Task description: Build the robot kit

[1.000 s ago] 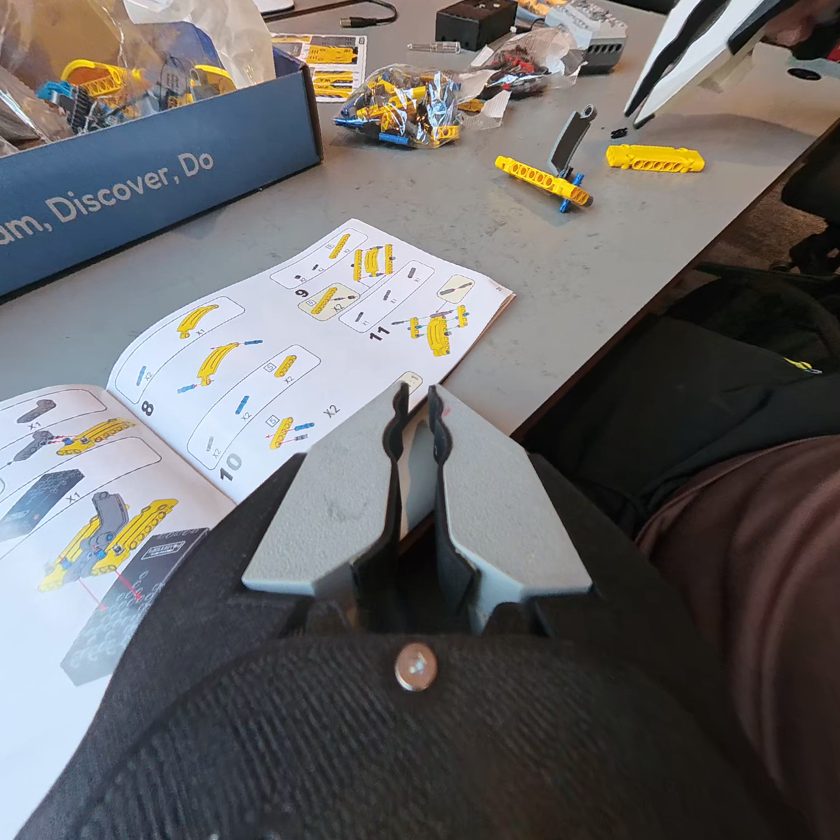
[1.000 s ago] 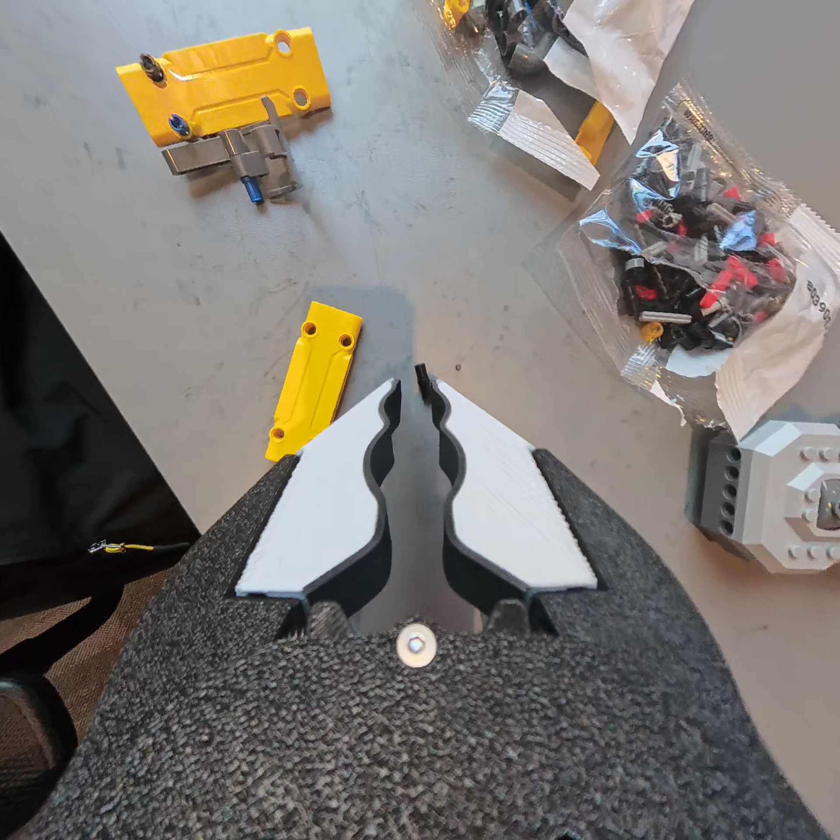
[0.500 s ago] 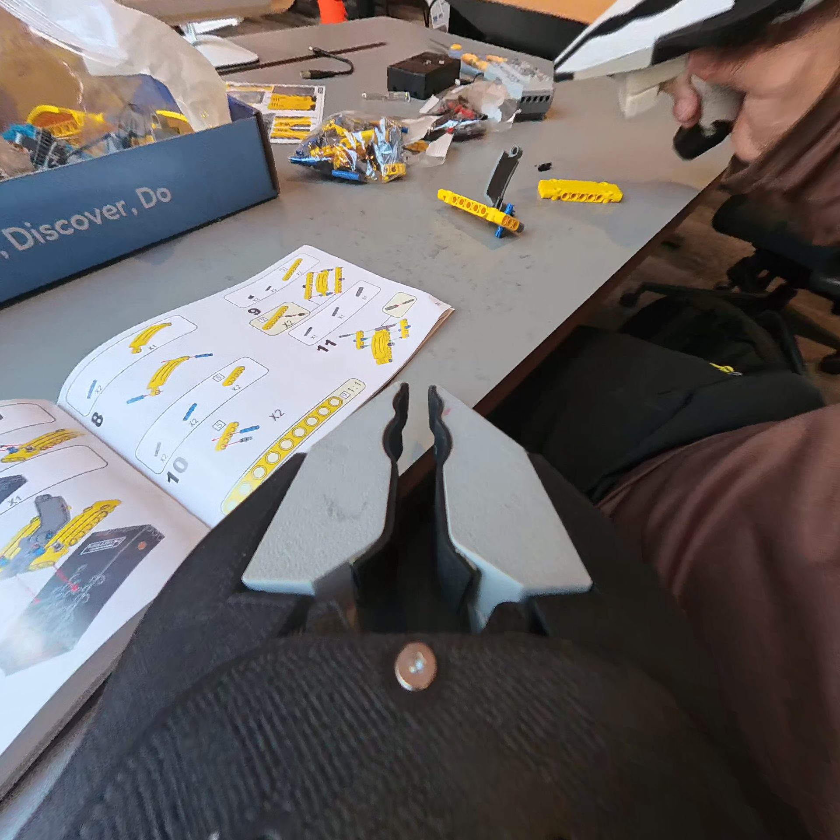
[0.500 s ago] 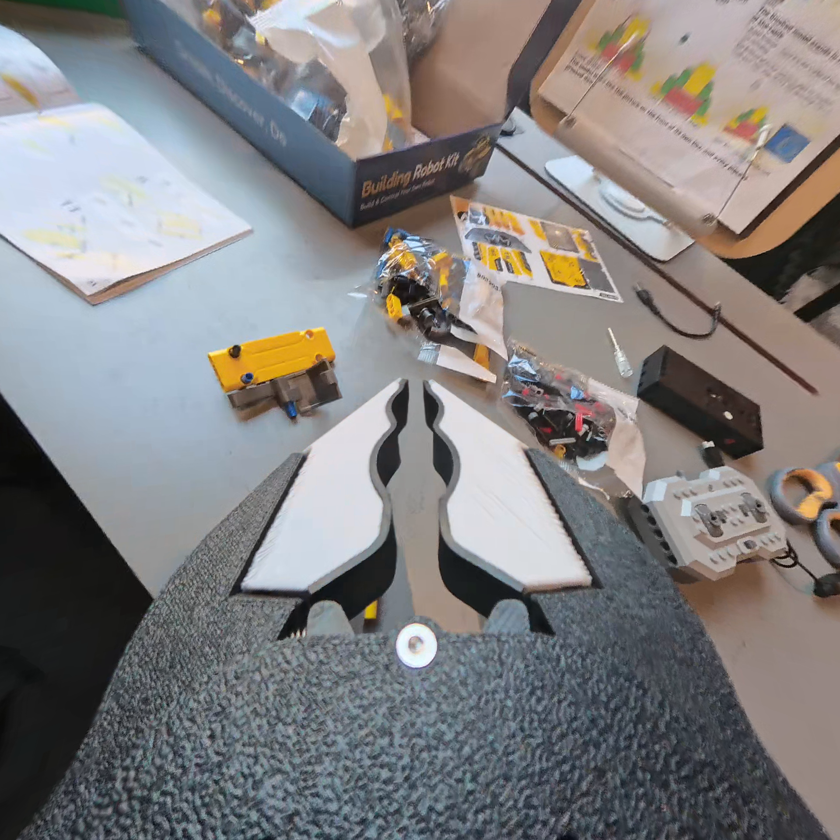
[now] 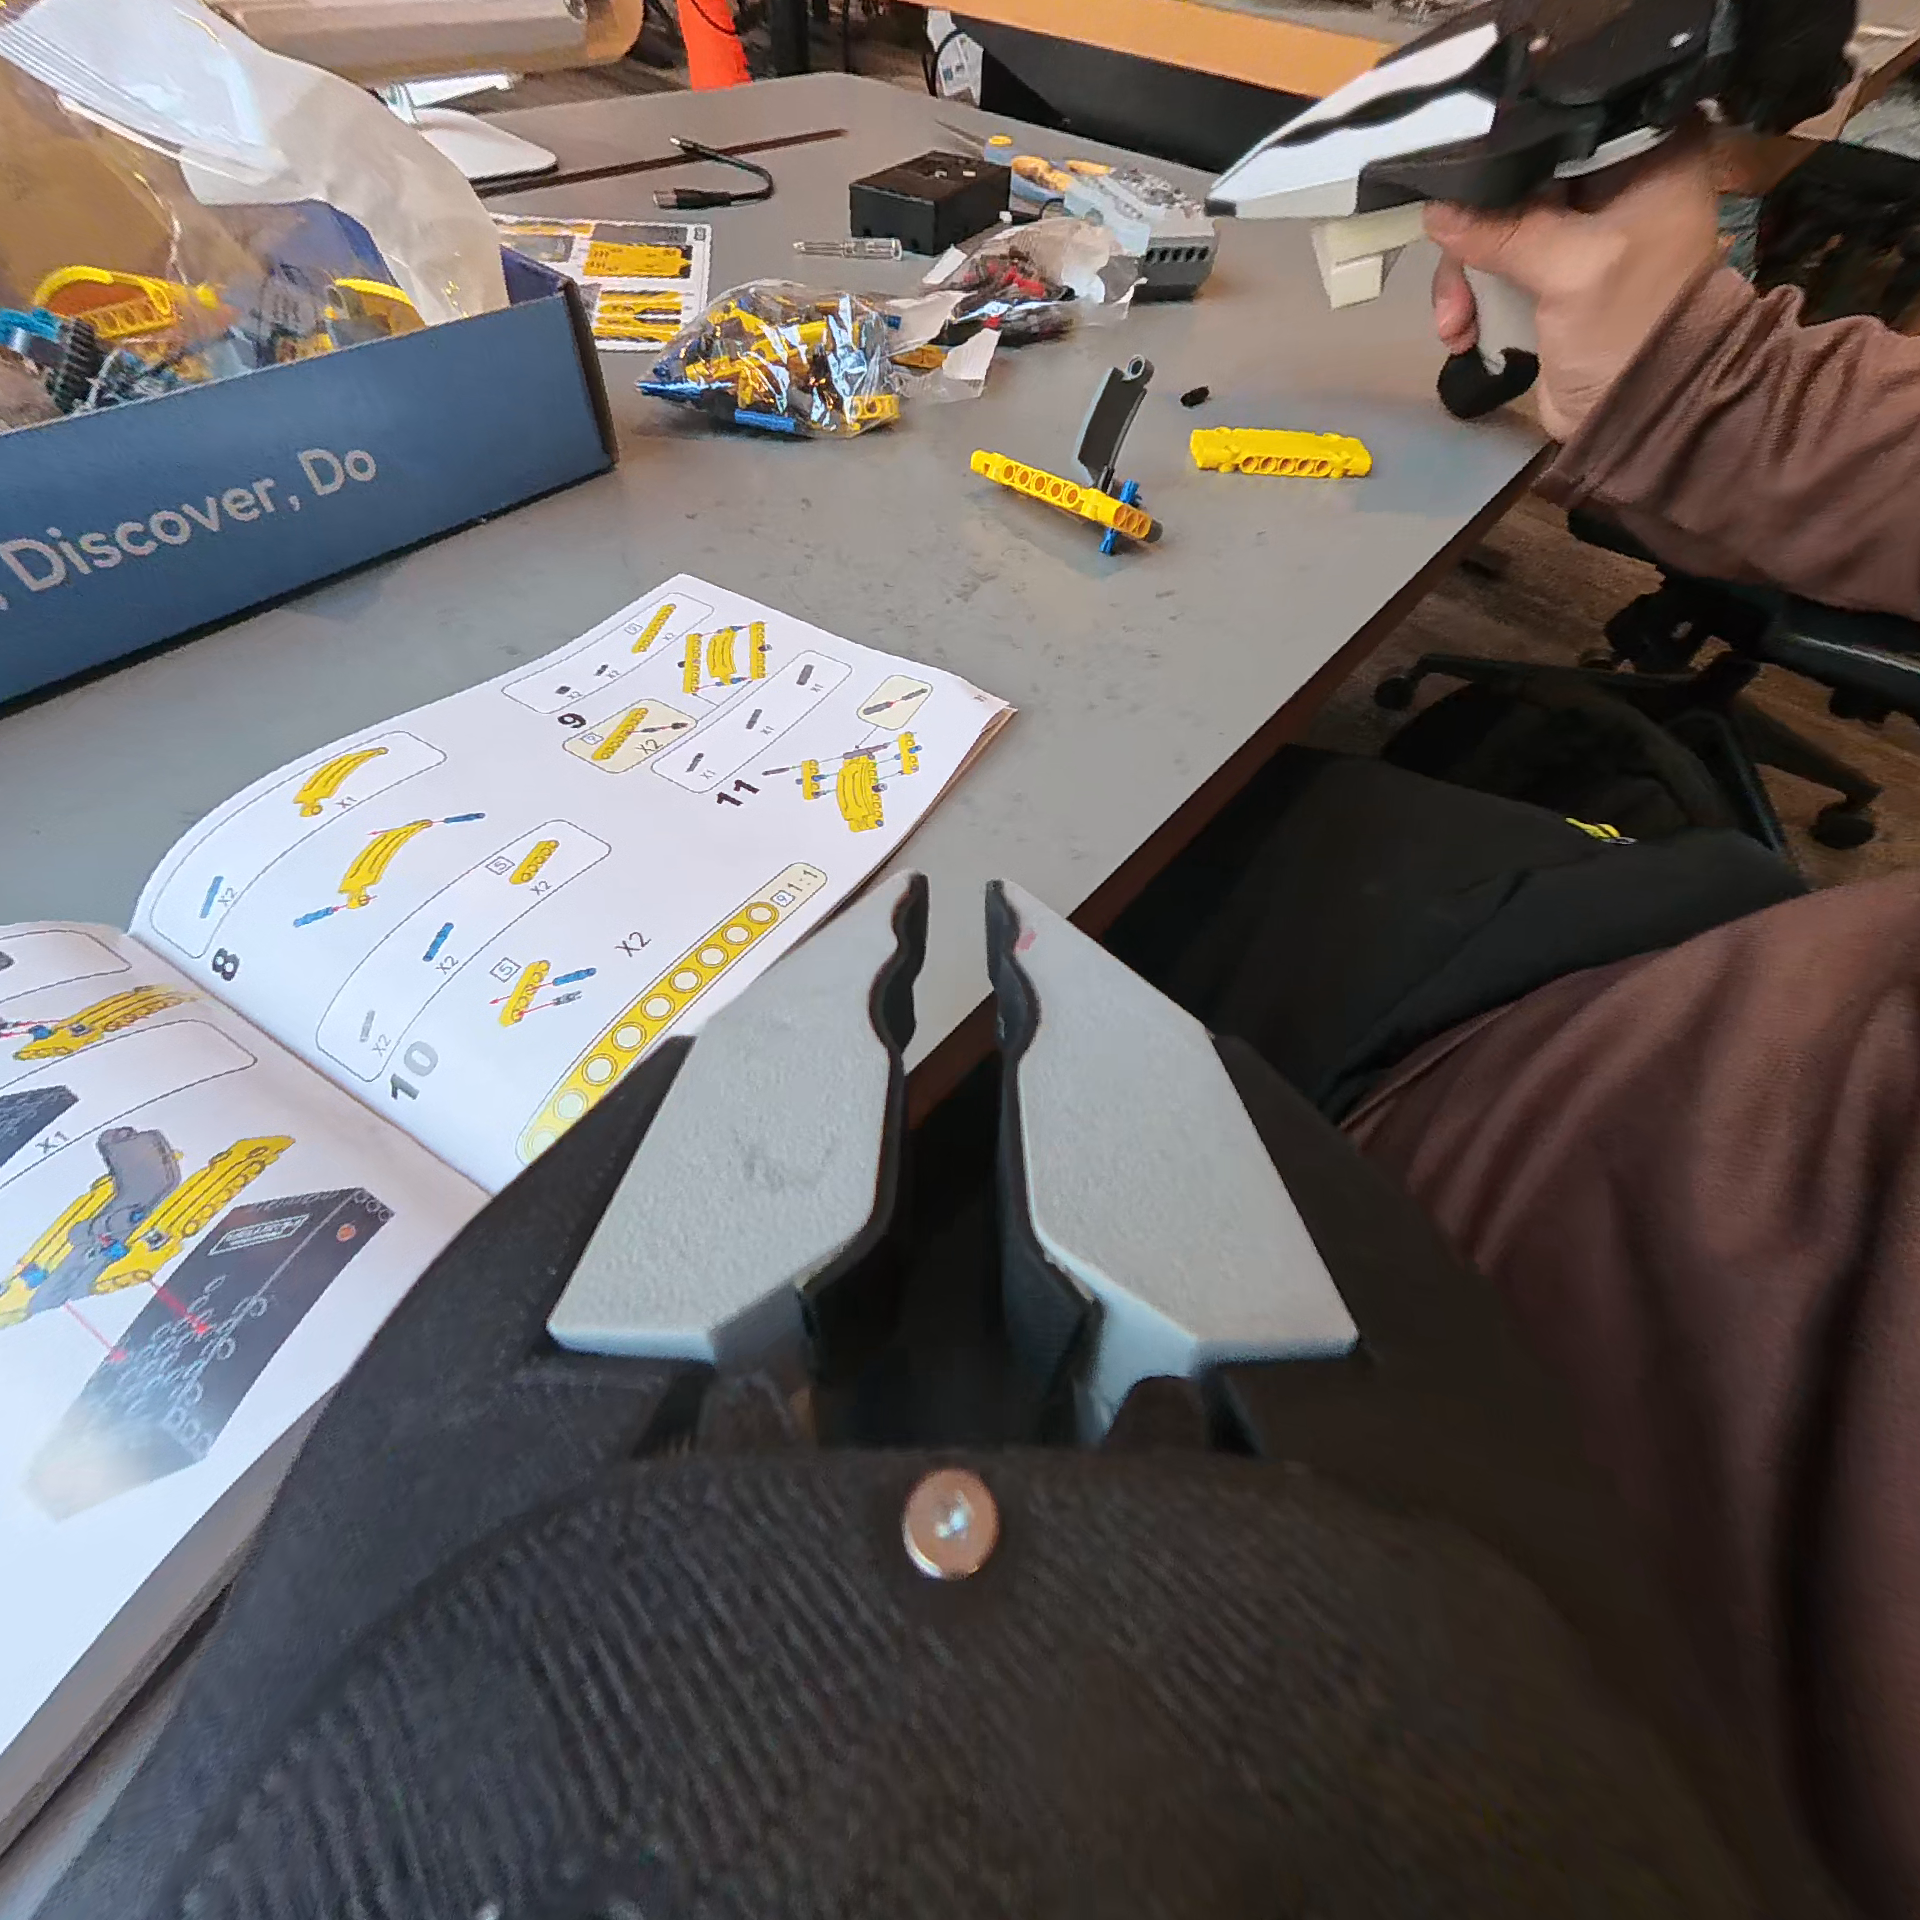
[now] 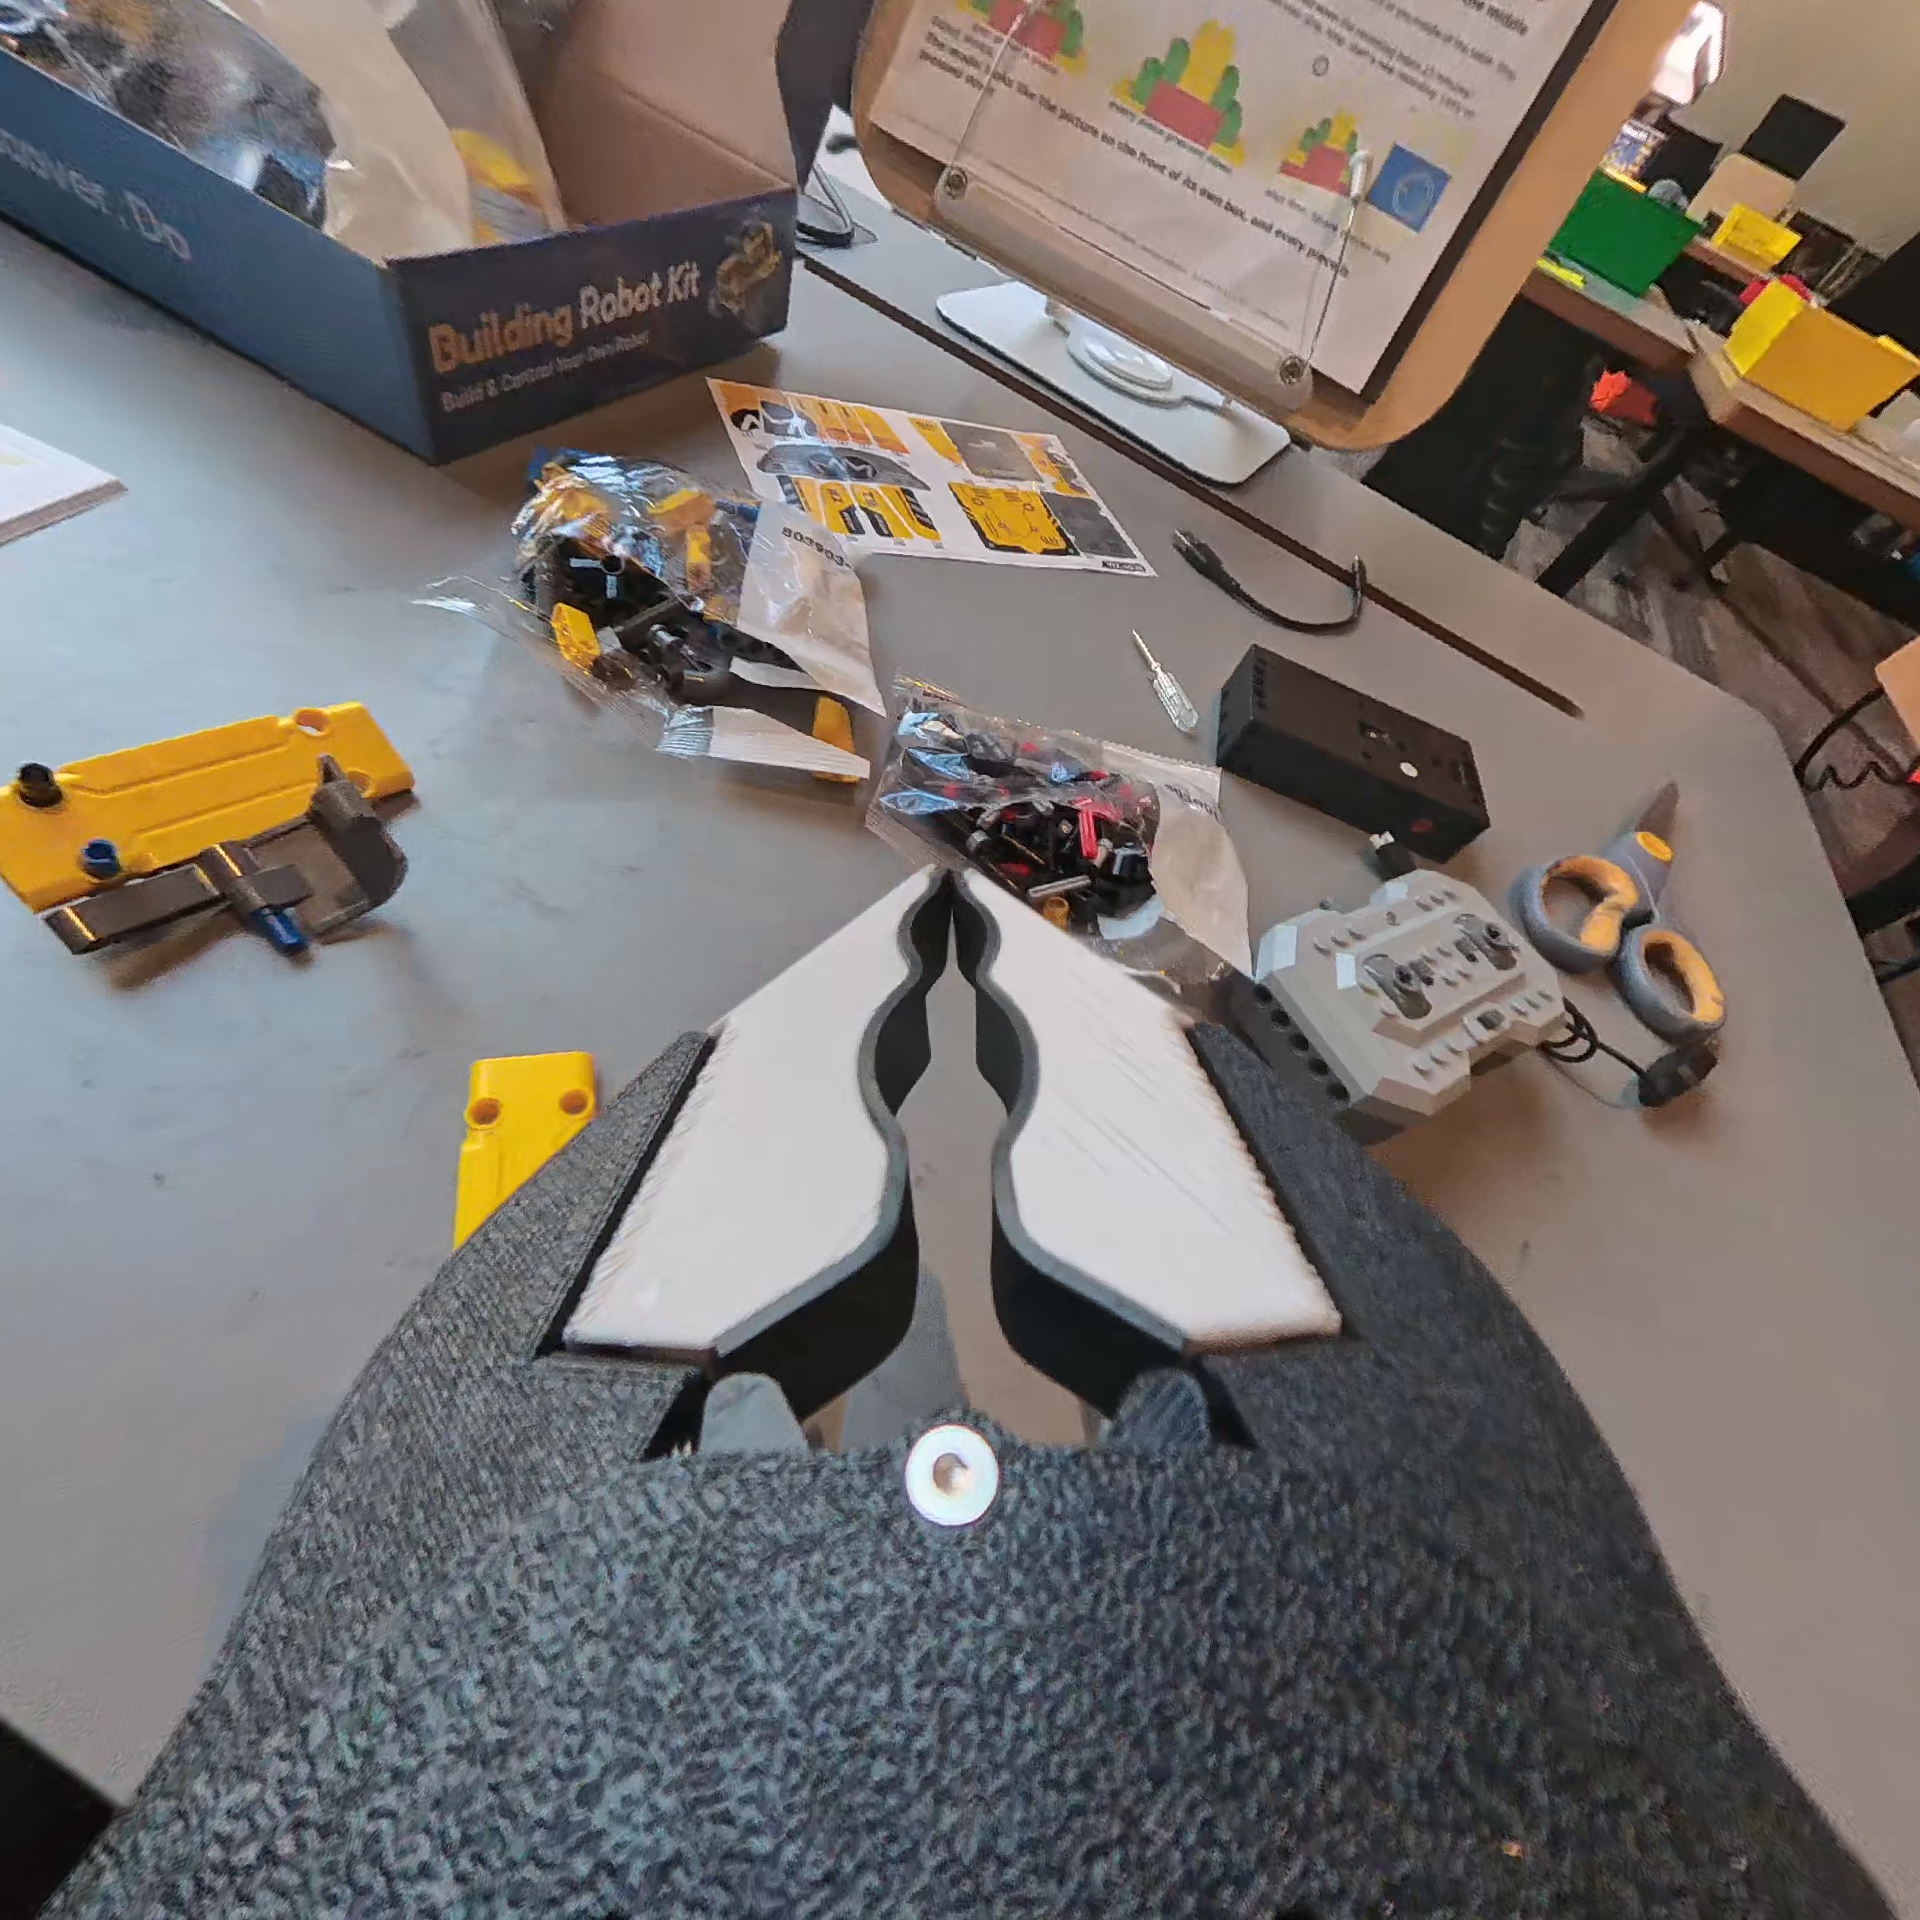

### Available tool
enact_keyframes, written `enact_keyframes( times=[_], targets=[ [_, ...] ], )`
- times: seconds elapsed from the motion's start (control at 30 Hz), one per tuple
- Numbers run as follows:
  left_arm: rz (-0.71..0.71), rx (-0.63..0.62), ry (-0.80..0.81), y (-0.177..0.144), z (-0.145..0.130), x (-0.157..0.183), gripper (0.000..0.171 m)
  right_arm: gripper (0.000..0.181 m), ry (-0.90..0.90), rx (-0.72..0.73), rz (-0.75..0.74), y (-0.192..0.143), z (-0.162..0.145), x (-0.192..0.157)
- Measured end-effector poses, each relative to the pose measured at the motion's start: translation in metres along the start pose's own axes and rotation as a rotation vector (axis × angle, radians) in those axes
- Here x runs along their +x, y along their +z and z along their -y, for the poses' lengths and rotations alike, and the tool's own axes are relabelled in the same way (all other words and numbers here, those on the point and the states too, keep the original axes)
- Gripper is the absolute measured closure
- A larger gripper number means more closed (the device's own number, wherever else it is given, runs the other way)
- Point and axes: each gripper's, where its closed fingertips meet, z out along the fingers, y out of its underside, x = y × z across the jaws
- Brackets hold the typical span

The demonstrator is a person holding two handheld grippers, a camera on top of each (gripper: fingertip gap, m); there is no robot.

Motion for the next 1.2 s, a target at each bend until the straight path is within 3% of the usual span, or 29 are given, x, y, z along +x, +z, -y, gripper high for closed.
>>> enact_keyframes(
  times=[1.2],
  targets=[
    [-0.026, -0.024, -0.002, 0.0041, -0.0051, 0.0053, 0.164, 0.181, 0.048, -0.051, -0.001, 0.0066, -0.0115, 0.0070]
  ],
)
